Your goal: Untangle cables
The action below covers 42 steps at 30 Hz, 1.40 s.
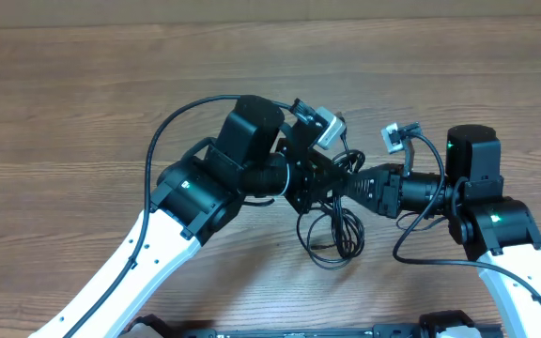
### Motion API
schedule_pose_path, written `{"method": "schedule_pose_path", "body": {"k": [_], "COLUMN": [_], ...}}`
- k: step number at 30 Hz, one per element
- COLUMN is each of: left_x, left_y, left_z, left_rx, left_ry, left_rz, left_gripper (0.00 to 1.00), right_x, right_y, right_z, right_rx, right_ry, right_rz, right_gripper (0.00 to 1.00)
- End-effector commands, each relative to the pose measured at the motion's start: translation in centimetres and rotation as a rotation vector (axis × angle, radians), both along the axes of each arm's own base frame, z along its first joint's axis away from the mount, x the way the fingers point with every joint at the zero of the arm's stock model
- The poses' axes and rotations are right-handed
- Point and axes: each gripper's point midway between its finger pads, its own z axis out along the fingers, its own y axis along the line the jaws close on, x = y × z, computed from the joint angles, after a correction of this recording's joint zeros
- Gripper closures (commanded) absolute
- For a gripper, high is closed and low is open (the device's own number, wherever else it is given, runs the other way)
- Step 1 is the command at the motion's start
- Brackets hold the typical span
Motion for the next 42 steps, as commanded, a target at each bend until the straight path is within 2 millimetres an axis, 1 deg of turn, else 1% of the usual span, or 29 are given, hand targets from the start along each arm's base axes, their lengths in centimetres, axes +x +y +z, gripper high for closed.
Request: {"method": "schedule_pose_path", "body": {"k": [1,4,8,11,12,14,17,18,22,30,34,35,36,37,38,40,41,42], "left_x": [-0.5,0.7,3.5,5.1,6.2,7.2,8.3,8.8,9.5,9.2,8.9,8.8,8.6,8.4,8.2,7.2,6.8,5.7], "left_y": [-0.3,0.2,1.6,2.7,3.7,4.7,6.0,6.7,8.7,9.6,9.1,8.8,8.5,8.1,7.8,6.7,6.3,5.4], "left_z": [1.5,1.1,0.5,0.3,0.2,0.1,0.0,-0.2,-1.2,-2.2,-2.1,-2.0,-1.9,-1.7,-1.6,-1.3,-1.2,-1.0], "left_rx": [-0.030,-0.004,0.026,0.024,0.016,0.002,-0.020,-0.029,-0.035,0.012,0.012,0.013,0.014,0.017,0.021,0.036,0.042,0.048], "left_ry": [-0.039,-0.027,0.036,0.073,0.113,0.155,0.200,0.231,0.330,0.345,0.338,0.329,0.322,0.308,0.290,0.239,0.217,0.170], "left_rz": [-0.033,0.053,0.275,0.405,0.506,0.603,0.700,0.748,0.870,0.902,0.858,0.832,0.807,0.766,0.725,0.598,0.546,0.420], "left_gripper": [0.96,0.96,0.96,0.96,0.96,0.96,0.96,0.96,0.96,0.96,0.96,0.96,0.96,0.96,0.96,0.96,0.96,0.96], "right_x": [-0.2,-0.2,-0.6,-1.0,-1.2,-1.2,-1.2,-1.2,-1.2,-1.1,-1.1,-1.1,-1.1,-1.1,-1.1,-1.0,-1.0,-0.9], "right_y": [0.1,0.1,0.0,0.0,0.0,0.0,0.0,0.0,0.0,0.0,0.0,0.0,0.0,0.0,0.0,-0.1,0.0,-0.1], "right_z": [0.3,0.3,-0.1,-0.5,-0.7,-0.8,-0.7,-0.7,-0.7,-0.6,-0.6,-0.6,-0.6,-0.7,-0.7,-0.7,-0.6,-0.6], "right_rx": [0.002,0.000,-0.018,-0.034,-0.042,-0.047,-0.047,-0.047,-0.048,-0.046,-0.047,-0.047,-0.047,-0.048,-0.049,-0.050,-0.050,-0.054], "right_ry": [-0.017,-0.020,-0.040,-0.051,-0.057,-0.069,-0.075,-0.075,-0.074,-0.086,-0.085,-0.085,-0.082,-0.080,-0.080,-0.083,-0.086,-0.092], "right_rz": [0.007,0.009,0.028,0.047,0.057,0.064,0.065,0.065,0.065,0.064,0.064,0.064,0.064,0.064,0.063,0.061,0.061,0.057], "right_gripper": [0.96,0.96,0.96,0.96,0.96,0.96,0.96,0.96,0.96,0.96,0.96,0.92,0.85,0.69,0.59,0.45,0.40,0.34]}}
